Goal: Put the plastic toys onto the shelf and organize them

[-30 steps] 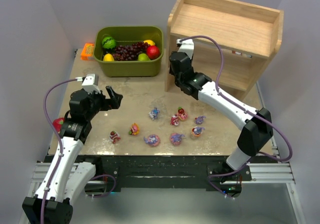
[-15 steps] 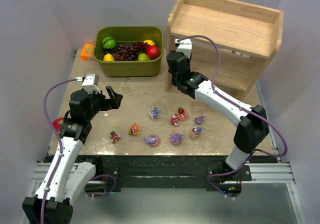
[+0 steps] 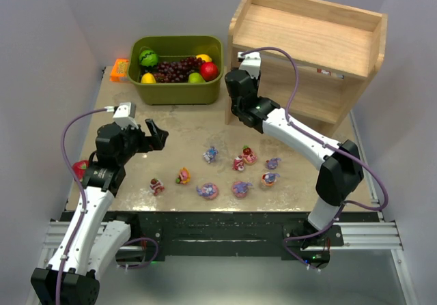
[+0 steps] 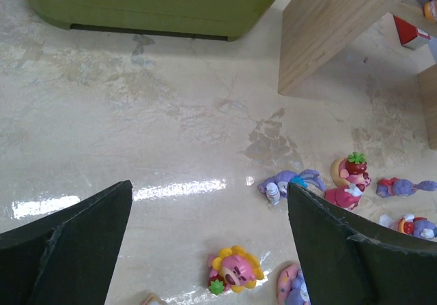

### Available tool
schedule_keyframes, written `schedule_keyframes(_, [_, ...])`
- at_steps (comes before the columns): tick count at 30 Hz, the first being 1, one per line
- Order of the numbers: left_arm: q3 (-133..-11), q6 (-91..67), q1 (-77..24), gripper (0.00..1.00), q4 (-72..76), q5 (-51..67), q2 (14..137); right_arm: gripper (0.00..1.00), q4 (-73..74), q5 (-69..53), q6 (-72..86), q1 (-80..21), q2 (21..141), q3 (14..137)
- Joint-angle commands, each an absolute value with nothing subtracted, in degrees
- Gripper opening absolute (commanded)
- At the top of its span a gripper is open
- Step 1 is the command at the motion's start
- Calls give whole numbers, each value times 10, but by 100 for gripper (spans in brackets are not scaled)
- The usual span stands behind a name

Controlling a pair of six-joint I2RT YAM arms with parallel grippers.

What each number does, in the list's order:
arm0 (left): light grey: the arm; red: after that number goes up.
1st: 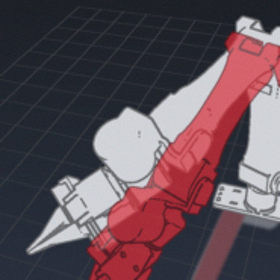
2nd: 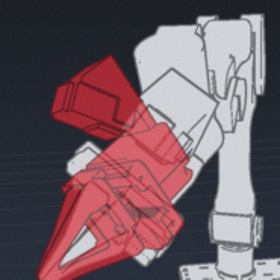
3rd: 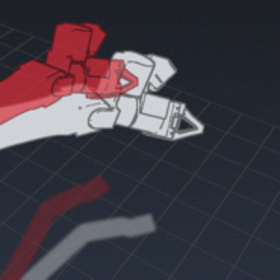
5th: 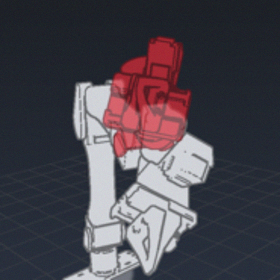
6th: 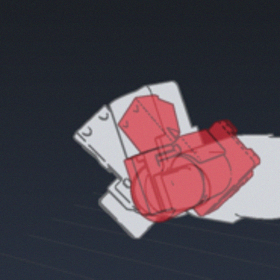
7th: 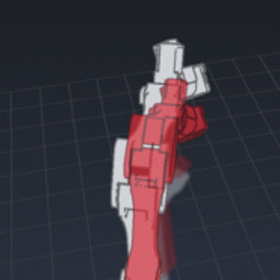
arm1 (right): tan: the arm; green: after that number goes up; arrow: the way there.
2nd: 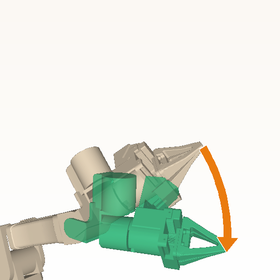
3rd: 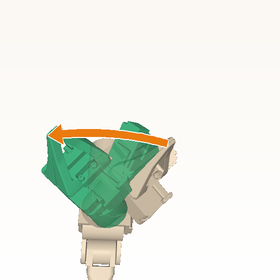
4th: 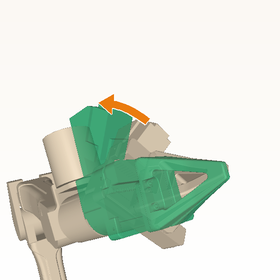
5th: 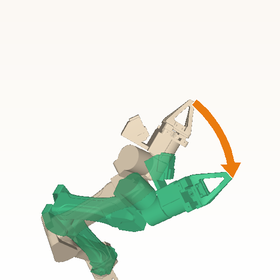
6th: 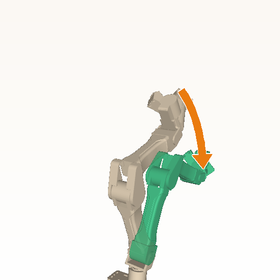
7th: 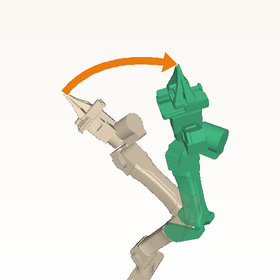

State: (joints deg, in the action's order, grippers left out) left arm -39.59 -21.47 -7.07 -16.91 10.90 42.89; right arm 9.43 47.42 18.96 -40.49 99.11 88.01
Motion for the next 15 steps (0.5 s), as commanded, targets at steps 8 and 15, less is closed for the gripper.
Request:
schedule_keyframes(8, [-395, -210, -66, 99, -159, 117, 425, 49, 11, 517, 178, -395, 993, 841])
schedule_keyframes(15, [-396, -211, -66, 99, -160, 117, 430, 61, 3, 529, 168, -396, 999, 835])
